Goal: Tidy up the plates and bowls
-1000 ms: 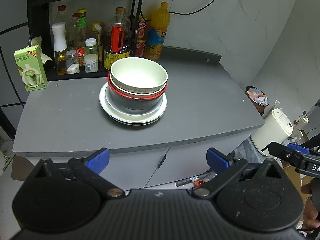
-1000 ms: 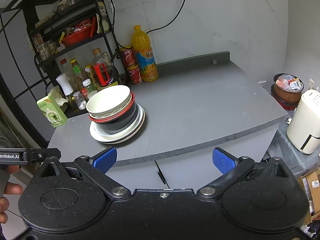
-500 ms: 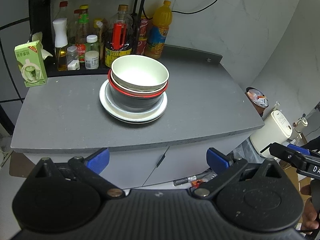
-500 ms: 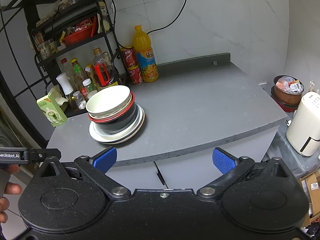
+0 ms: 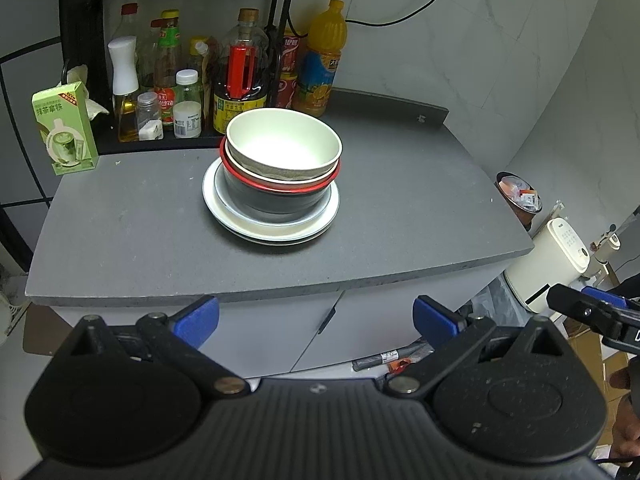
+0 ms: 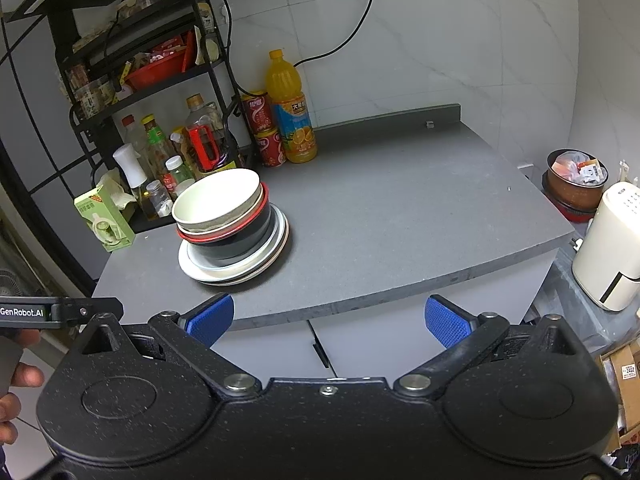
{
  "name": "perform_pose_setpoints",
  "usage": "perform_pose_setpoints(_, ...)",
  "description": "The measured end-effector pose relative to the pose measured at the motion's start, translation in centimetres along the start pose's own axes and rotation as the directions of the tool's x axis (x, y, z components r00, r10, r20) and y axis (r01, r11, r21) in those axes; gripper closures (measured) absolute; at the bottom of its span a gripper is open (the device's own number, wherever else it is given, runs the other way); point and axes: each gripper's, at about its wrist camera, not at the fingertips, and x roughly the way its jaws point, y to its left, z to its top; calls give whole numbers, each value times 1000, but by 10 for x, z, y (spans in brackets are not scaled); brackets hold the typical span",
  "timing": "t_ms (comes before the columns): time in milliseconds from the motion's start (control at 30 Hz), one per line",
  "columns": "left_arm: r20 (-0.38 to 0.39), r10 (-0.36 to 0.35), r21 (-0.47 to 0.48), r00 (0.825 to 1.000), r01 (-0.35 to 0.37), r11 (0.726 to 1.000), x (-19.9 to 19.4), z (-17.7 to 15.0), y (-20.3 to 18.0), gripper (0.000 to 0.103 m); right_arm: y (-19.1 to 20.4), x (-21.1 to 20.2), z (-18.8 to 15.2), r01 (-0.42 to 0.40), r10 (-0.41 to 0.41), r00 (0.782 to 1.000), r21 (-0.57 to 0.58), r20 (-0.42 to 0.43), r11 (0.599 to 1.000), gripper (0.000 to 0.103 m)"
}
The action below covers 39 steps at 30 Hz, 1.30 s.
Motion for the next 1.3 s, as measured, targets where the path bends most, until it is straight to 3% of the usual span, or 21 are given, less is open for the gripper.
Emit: perform_pose_setpoints(1300, -16, 21, 48, 1000, -20, 999, 4, 2, -4, 1, -1, -4, -3, 24, -24, 1000, -17, -1, 1000, 0)
